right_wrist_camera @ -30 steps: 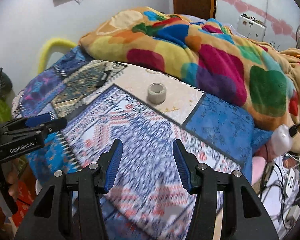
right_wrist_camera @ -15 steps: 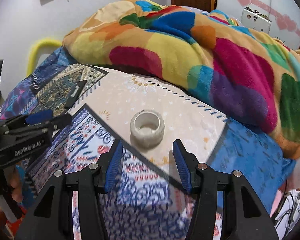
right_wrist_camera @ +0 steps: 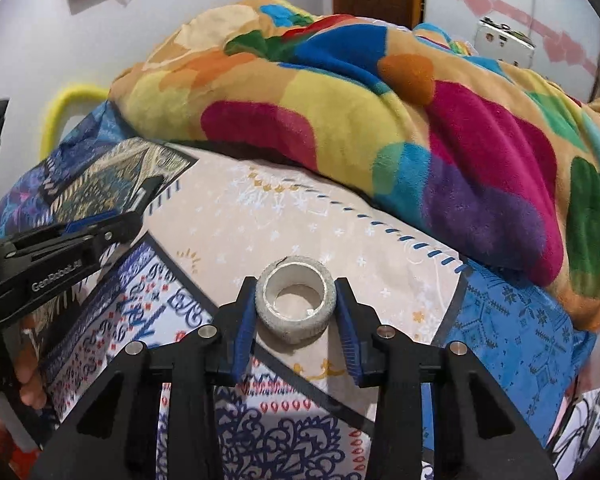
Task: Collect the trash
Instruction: 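Grasp the black rectangular case with the left tool while the right grasps the white tape roll, then carry the black case and tape roll with both tools over the bin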
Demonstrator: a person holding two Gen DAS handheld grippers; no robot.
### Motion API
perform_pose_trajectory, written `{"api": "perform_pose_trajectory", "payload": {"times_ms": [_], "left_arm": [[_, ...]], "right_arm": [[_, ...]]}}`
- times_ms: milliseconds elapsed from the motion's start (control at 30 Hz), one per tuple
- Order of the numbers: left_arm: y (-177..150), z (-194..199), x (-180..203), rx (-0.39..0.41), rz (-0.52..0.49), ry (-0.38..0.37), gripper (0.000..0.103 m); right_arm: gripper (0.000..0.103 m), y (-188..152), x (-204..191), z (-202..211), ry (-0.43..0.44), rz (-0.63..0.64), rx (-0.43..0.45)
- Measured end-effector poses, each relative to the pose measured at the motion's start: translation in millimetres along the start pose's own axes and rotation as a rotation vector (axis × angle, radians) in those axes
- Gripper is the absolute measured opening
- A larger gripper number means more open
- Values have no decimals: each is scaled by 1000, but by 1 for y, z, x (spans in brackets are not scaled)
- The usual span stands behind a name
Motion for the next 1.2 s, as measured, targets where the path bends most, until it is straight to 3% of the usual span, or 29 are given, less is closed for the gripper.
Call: {"api": "perform_pose_trajectory", "payload": {"times_ms": [133,333,533,800,1200], "left_arm": [[-10,7,13,-8,-49,20,24],[-31,36,29,0,-72,-10,24],[-47,88,48,44,-77,-53,24],[-75,172,61,127,-106,-58,24],[-153,271,57,217,-133,-43,24]], "right_arm": [[34,-3,-5,14,-19,28,21],[34,-7,-12,50,-11,47,64],[34,-17,-23,92,-12,81,104],[34,-34,-33,153,7,66,161],[34,-72,-59,236,6,88,247]]}}
Point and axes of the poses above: each gripper's, at about its wrist camera, not at the fingertips, and z roughly against the way its jaws point, x to its right, y to its top, the point moved 8 cm from there along -z, roughly the way its jaws point, and after that the axes turned 10 degrees about -x, right-handed, at the moved point
